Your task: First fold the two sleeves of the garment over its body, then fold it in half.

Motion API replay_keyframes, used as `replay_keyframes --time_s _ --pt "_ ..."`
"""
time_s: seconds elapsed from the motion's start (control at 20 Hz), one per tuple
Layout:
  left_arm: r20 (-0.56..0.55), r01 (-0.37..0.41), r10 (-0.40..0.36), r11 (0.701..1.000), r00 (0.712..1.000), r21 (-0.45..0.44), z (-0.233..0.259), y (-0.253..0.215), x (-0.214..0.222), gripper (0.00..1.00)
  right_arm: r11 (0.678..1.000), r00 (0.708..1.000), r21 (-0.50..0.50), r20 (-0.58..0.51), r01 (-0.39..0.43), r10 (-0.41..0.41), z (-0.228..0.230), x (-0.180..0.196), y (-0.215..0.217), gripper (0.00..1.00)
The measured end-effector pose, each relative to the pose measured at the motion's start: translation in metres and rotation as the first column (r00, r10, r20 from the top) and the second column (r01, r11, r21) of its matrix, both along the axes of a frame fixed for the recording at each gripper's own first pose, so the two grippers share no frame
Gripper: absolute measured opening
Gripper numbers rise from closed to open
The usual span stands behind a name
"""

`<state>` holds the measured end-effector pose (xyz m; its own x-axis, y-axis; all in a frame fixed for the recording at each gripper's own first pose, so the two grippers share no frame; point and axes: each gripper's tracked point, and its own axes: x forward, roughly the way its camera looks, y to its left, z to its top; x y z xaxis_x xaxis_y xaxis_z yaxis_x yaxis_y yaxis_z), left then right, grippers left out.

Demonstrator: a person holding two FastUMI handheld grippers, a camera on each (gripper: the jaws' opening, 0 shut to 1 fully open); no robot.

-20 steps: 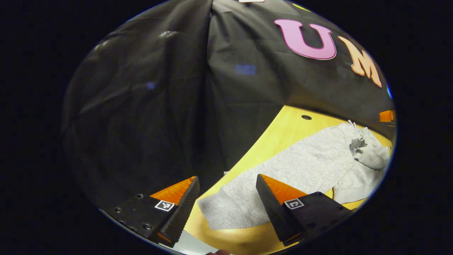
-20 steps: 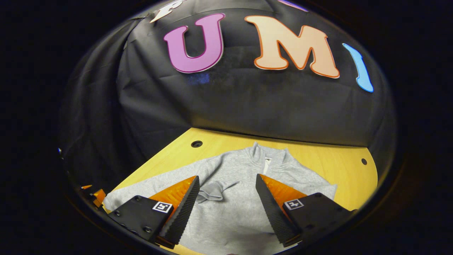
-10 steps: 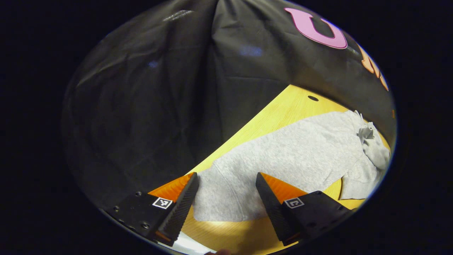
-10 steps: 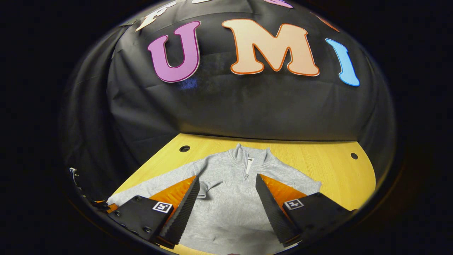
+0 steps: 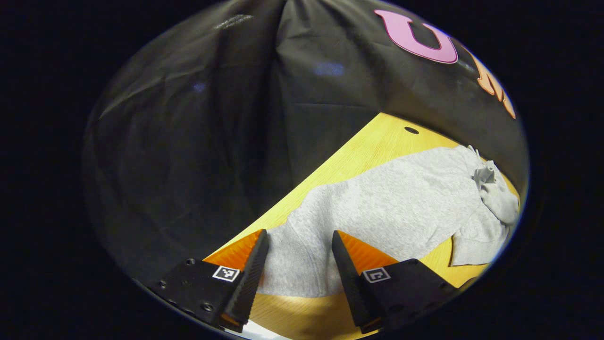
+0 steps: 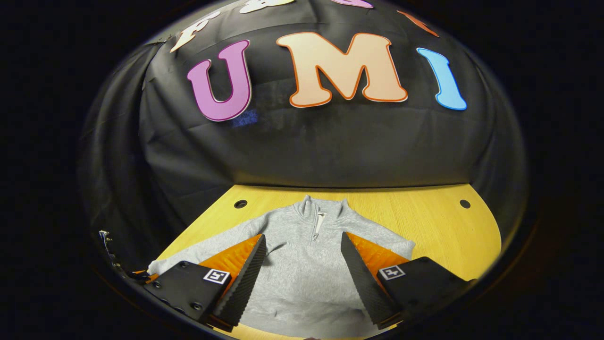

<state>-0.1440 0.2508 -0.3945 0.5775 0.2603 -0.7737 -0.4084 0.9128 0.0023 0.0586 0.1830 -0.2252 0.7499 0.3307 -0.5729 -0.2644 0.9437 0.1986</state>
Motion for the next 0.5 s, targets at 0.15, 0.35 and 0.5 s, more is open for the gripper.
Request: replay_keyframes --time_s 0.15,0.35,0.5 --pt "0.006 0.000 0.000 1.000 1.000 -0.002 -0.001 -0.010 0.007 0.53 1.000 1.000 -0.005 0.009 0.003 -0.003 0.002 -0.002 -0.013 0.98" --pt "0.003 0.021 -0.021 1.000 1.000 0.023 -0.006 -0.028 0.015 0.16 1.000 1.000 -0.009 0.018 0.018 -0.018 0.005 -0.004 -0.033 0.98" --pt "-0.036 0.024 -0.023 0.999 0.999 0.029 -0.005 -0.028 0.017 0.03 0.999 0.999 -0.030 0.038 0.029 -0.028 0.005 -0.004 -0.051 0.95"
